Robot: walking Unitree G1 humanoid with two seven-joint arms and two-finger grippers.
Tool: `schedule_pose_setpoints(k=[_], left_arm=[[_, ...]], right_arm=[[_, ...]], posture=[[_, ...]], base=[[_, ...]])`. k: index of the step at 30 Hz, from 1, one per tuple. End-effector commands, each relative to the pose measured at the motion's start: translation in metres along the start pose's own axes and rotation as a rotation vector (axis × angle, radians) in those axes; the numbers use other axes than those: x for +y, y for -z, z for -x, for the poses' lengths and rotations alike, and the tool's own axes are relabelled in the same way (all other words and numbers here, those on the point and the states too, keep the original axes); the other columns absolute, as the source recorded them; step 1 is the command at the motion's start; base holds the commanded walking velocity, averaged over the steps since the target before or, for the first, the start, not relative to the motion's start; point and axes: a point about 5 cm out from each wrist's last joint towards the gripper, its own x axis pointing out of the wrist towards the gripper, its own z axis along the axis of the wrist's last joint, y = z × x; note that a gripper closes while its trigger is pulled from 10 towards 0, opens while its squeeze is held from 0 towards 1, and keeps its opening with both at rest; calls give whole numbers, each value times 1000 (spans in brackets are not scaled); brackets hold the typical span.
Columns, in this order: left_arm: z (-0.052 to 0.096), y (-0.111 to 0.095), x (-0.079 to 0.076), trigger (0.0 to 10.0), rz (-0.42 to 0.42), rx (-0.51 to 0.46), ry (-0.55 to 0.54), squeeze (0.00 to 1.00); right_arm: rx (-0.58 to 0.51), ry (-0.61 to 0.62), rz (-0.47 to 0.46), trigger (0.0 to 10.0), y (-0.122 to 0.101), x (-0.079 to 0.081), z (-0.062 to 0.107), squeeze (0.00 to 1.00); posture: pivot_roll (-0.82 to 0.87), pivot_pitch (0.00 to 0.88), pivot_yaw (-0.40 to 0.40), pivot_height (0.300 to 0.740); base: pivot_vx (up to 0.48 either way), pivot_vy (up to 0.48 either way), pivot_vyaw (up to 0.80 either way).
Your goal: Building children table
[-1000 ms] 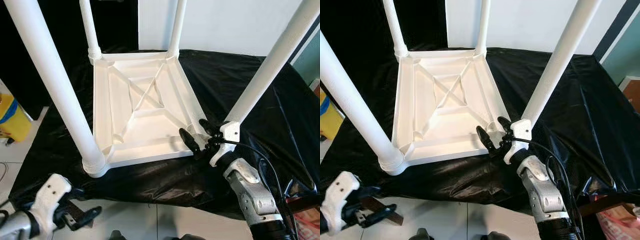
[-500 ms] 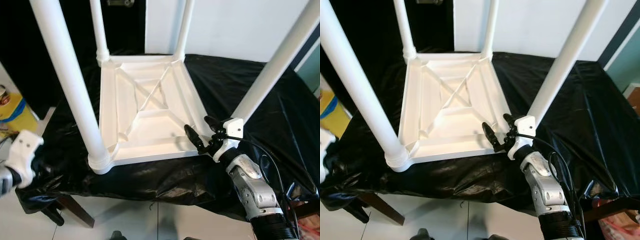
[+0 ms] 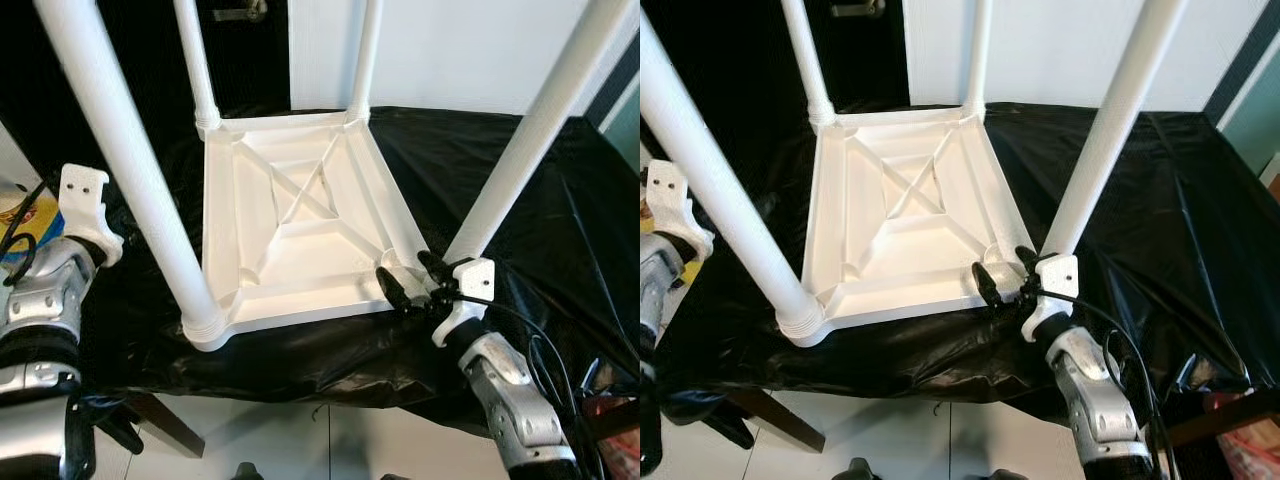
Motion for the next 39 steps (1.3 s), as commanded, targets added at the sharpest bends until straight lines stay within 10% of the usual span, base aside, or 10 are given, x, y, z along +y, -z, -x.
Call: schedule_pose_setpoints(k=[1,14,39], left_arm=[[-4,2,7,10000,35,-14,-173,0],[-41,-15,-23,10000,190,-167,-87,0],[-28,-5,-74,10000,272,-343,101,0]], right_arm=[[23,-23,-4,10000,2,6,5,0],[121,8,-1,10000,12,5,39,0],[250,60,35,10000,40,1,38,0]], posture=[[-62,73,-12,740],[-124,116,-32,740],[-61,120,-57,740]], base=[[0,0,0],[0,0,0],[0,0,0]])
